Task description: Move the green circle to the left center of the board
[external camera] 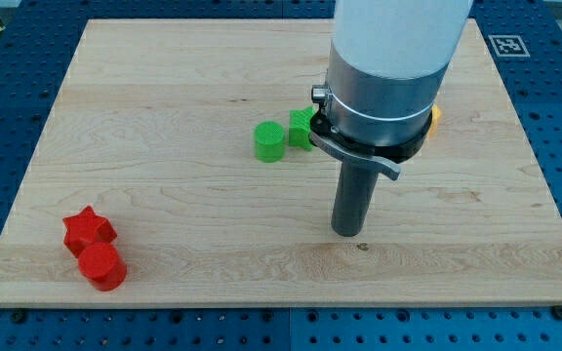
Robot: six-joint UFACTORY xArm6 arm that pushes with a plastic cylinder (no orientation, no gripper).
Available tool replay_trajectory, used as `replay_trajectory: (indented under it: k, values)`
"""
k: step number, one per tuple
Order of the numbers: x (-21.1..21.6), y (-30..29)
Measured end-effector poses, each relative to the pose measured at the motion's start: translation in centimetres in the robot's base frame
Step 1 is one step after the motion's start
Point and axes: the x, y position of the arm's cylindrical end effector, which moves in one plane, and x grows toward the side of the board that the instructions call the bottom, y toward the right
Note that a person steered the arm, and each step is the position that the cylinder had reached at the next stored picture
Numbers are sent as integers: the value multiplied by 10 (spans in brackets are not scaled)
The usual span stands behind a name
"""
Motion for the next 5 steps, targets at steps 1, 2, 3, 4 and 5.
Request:
replay_trajectory:
  k: [1,2,3,4,5]
  values:
    - [-18,0]
    - [-40,0]
    - [-53,0]
    - [-60,0]
    - [-74,0]
